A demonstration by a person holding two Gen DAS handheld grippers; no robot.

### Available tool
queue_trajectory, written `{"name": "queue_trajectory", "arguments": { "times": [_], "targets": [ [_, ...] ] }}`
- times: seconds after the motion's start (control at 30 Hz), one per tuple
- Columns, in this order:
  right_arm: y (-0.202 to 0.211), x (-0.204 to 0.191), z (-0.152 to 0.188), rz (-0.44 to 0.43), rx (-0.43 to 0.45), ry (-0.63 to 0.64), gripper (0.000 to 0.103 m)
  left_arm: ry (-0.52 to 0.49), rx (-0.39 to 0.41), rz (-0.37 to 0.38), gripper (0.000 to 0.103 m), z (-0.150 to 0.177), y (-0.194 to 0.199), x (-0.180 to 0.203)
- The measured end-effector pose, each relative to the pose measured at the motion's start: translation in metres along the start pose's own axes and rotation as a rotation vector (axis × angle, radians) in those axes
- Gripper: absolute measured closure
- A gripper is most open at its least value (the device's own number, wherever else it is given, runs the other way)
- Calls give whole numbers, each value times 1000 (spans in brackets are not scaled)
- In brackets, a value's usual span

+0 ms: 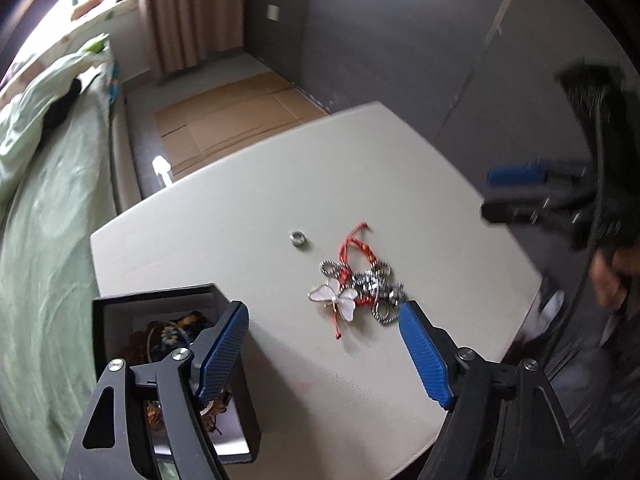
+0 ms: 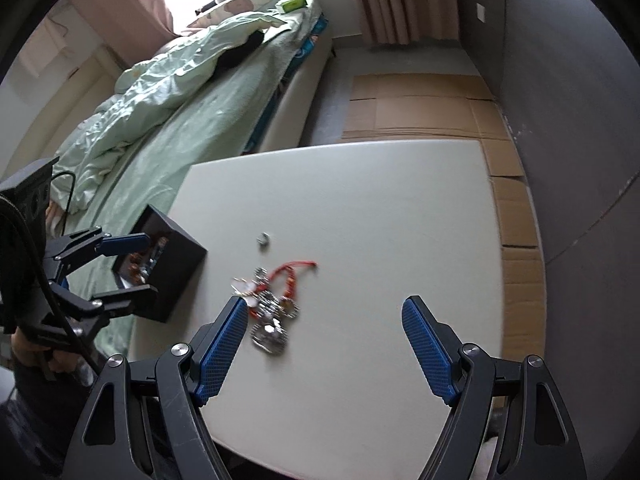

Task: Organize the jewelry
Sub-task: 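Move both open tools back over the butterfly charm and chain pile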

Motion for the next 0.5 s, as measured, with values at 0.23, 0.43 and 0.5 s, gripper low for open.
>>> {"name": "queue_trajectory", "arguments": {
  "times": [0.23, 0.43, 0.5],
  "targets": [
    [2, 8, 16, 13, -31, 51, 24, -135, -95, -43, 34, 15, -33, 13],
    [-9, 5, 28, 30, -88, 117, 24, -171, -145, -53, 45, 16, -56, 16],
    [-13, 4, 32, 36, -105, 135, 24, -185, -154, -57, 45, 15, -61, 17]
  ]
}}
Point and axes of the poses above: each gripper's, at about its wrist camera, not at the fingertips, and y roughly against the way its jaws point, x to its right, z to its underside, the point moved 6 cm from there along -y, roughly the way its jaws point, and after that the axes turned 3 degrees about y, right-handed, at the moved point
